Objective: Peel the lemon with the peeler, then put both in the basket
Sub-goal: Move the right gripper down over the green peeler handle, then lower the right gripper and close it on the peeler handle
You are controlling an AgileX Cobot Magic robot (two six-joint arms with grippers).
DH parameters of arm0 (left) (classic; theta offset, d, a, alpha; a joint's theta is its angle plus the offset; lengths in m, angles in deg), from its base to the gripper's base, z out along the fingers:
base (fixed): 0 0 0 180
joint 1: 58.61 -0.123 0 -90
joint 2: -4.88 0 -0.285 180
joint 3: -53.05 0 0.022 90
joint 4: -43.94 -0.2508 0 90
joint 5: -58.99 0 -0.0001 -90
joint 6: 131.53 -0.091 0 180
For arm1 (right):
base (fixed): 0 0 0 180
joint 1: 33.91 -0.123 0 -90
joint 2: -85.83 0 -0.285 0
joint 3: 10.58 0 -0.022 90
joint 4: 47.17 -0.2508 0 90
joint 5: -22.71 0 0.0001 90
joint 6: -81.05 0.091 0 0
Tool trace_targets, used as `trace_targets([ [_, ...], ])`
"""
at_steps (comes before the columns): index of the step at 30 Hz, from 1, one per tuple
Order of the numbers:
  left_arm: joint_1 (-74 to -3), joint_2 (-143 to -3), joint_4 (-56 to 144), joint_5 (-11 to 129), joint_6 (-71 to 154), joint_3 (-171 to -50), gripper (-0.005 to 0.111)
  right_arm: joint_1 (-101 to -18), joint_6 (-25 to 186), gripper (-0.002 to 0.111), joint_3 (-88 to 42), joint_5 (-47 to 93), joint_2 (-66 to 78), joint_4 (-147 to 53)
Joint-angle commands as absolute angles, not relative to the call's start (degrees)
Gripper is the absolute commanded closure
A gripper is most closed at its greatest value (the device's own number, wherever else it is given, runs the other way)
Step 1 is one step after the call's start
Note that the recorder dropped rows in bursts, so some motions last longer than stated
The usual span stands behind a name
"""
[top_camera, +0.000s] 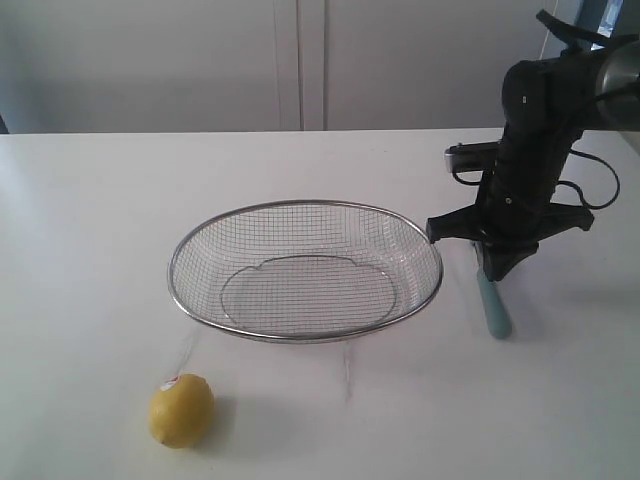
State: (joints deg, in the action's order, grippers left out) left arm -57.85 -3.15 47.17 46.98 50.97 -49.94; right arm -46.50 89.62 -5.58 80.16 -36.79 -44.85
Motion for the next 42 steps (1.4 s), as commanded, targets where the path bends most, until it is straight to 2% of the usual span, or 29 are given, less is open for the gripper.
trace_targets([
  [1, -57.9, -2.91, 47.26, 46.99, 50.7, -49.74, 0.107, -46.44, 90.11, 0.097, -6.89, 78.3, -36.63, -45.2],
  [8, -57.9, -2.91, 47.26, 46.99, 50.7, -49.74, 0.107, -46.44, 90.11, 0.065, -9.26, 76.91, -36.63, -45.25],
  [10, -57.9, -2.91, 47.26, 46.99, 50.7, -49.74, 0.107, -46.44, 89.98, 0.06, -9.26, 76.91, -36.63, -45.25],
  [42, -57.9, -2.91, 47.26, 46.99, 50.7, -49.74, 0.107, -46.44, 91.7, 0.061, -14.41, 70.61, -36.33, -46.22],
])
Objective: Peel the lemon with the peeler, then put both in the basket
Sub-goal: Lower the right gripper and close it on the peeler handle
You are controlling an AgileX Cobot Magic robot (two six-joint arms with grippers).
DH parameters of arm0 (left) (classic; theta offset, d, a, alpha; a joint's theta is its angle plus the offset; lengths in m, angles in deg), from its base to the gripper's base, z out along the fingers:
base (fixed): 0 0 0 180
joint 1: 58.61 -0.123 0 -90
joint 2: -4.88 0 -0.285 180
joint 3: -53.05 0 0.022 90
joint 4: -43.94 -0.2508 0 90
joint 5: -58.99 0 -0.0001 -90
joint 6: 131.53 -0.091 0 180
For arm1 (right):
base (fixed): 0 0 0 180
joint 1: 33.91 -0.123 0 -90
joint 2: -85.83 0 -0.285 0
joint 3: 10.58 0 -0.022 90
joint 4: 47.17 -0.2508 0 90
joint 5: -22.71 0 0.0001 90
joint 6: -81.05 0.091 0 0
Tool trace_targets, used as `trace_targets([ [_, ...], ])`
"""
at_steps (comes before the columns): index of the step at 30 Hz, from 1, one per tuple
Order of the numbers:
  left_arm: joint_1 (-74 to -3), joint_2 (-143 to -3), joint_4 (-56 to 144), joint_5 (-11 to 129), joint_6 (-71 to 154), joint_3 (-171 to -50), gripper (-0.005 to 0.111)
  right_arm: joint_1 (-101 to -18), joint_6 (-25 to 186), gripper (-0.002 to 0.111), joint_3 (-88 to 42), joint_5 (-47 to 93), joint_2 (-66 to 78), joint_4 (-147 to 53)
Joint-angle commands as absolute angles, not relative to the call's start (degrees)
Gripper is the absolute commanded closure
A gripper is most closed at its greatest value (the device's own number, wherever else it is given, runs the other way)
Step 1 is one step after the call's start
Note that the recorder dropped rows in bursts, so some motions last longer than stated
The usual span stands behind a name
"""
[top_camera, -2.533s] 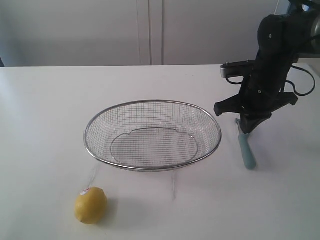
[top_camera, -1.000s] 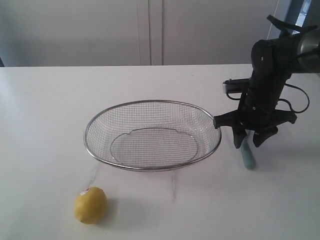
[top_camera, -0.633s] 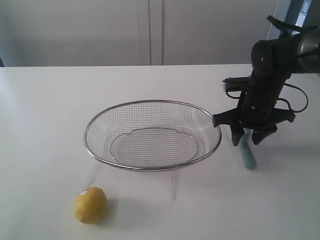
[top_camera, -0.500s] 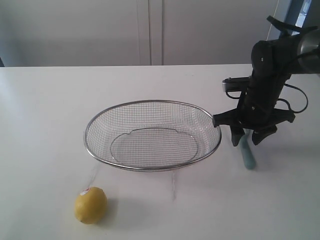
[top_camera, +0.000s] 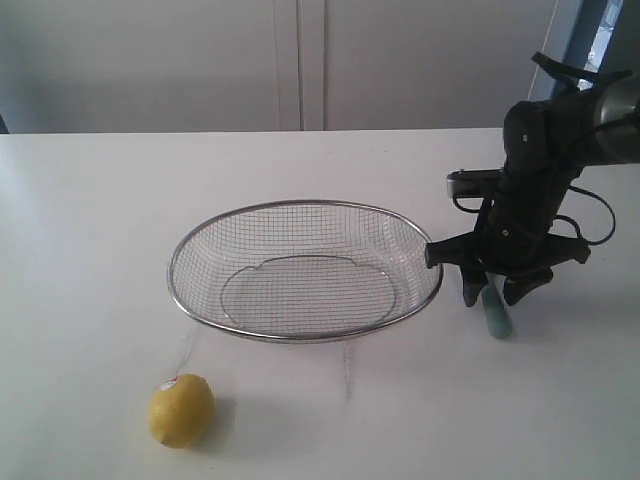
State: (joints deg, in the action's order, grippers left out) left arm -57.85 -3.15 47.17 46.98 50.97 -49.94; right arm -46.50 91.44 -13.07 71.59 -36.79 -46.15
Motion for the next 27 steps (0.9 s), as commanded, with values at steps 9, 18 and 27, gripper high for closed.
trace_targets([
  [9, -57.9, -2.91, 47.26, 46.99, 50.7, -49.74, 0.107, -46.44, 91.7, 0.061, -15.2, 69.88, -36.33, -46.81],
  [18, -57.9, -2.91, 47.26, 46.99, 50.7, -49.74, 0.107, -46.44, 91.8, 0.067, -15.2, 69.77, -36.33, -47.17],
  [27, -57.9, -2.91, 47.26, 46.99, 50.7, -49.74, 0.107, -46.44, 91.8, 0.067, -15.2, 69.77, -36.33, -47.17],
])
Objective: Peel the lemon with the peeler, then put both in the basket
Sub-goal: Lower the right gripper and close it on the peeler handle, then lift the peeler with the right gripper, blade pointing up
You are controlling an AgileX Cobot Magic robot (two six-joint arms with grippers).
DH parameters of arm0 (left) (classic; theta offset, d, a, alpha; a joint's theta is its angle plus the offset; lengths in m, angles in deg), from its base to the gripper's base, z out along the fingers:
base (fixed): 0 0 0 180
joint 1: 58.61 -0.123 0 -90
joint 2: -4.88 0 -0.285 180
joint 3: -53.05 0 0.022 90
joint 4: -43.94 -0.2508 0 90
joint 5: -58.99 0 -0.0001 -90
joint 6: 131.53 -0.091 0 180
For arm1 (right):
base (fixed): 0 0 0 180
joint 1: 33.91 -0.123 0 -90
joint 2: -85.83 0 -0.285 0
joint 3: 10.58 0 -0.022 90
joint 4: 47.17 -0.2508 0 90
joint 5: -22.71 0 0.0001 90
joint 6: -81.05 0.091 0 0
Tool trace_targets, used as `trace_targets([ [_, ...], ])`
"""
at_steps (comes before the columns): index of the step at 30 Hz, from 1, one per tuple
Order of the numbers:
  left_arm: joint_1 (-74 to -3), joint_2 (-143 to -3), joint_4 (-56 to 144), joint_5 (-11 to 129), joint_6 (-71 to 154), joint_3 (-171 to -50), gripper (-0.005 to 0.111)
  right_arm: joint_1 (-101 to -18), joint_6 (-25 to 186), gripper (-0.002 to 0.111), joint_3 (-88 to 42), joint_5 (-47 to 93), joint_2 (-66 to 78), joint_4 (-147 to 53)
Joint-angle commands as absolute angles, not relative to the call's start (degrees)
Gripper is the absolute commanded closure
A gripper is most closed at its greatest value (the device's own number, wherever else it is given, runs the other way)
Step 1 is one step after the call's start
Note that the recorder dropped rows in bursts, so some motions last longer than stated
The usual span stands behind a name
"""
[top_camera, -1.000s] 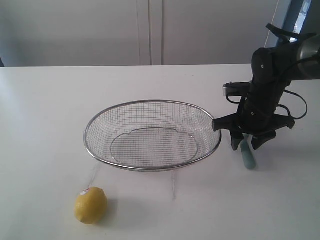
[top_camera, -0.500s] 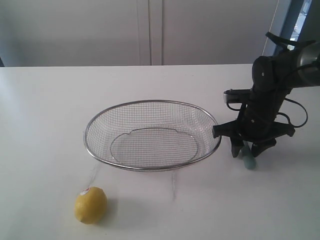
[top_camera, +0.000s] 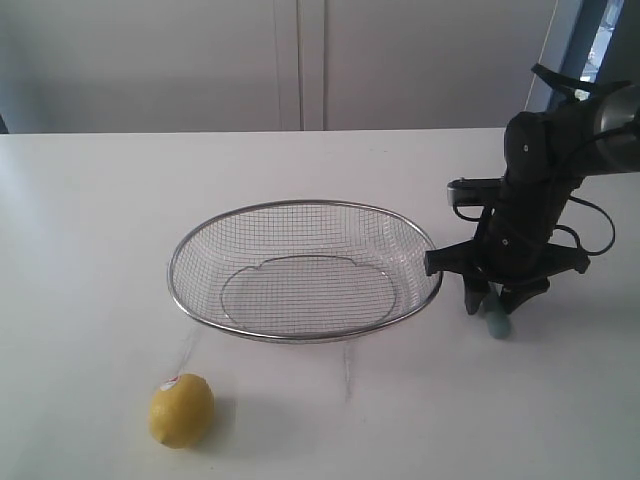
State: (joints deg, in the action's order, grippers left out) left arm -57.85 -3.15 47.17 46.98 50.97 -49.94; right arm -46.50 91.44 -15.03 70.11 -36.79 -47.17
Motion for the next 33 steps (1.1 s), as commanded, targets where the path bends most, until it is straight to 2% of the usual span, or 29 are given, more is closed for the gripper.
trace_targets([
  [1, -57.9, -2.91, 47.26, 46.99, 50.7, -49.74, 0.107, -46.44, 91.8, 0.067, -15.2, 69.77, -36.33, -47.17],
  [21, -57.9, -2.91, 47.26, 46.99, 50.7, -49.74, 0.107, -46.44, 93.61, 0.067, -15.95, 69.95, -36.33, -45.6],
  [29, -57.9, -2.91, 47.26, 46.99, 50.7, -49.74, 0.107, -46.44, 93.77, 0.075, -17.13, 68.05, -36.21, -45.46],
  [33, -57.9, -2.91, 47.26, 46.99, 50.7, -49.74, 0.107, -46.44, 93.9, 0.095, -17.13, 67.8, -35.75, -44.87],
])
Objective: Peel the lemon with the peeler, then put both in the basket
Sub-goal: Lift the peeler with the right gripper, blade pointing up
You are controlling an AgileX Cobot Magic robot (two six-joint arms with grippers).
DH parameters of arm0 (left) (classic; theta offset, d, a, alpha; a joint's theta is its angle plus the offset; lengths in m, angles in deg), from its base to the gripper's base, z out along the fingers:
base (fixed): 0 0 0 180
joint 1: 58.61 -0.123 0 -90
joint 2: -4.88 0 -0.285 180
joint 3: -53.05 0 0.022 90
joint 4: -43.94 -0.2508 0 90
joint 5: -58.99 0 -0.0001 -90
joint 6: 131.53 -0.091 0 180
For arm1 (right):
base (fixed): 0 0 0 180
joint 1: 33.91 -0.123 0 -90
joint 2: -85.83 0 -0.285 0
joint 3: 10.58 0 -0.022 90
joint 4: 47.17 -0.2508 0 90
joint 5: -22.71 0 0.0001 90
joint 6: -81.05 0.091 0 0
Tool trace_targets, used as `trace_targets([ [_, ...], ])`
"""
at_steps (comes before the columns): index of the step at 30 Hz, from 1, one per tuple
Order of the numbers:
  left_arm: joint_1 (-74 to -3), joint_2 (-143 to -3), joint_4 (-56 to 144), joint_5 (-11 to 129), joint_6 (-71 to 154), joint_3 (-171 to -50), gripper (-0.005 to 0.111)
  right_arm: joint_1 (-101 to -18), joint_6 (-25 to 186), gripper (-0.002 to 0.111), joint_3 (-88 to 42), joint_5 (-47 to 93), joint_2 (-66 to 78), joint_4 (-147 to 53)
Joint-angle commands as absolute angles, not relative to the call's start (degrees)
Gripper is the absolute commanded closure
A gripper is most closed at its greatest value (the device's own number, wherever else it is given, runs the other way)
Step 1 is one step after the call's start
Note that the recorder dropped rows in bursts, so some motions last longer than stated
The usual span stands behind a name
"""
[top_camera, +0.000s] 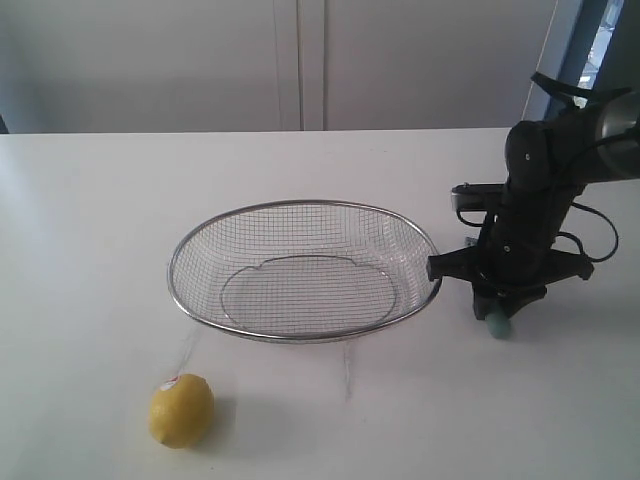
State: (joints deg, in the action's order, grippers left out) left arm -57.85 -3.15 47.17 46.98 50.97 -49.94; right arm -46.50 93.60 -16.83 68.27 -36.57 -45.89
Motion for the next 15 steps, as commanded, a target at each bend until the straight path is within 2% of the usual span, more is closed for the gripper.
trace_targets([
  [1, -57.9, -2.91, 47.26, 46.99, 50.7, -49.74, 0.107, -46.44, 93.9, 0.098, -17.13, 67.7, -35.46, -44.87],
  [5, -57.9, -2.91, 47.26, 46.99, 50.7, -49.74, 0.107, -46.44, 94.0, 0.106, -17.13, 67.57, -33.95, -44.29],
  [15, -57.9, -2.91, 47.15, 46.99, 50.7, -49.74, 0.107, -45.57, 95.26, 0.107, -17.13, 68.81, -25.08, -39.95],
])
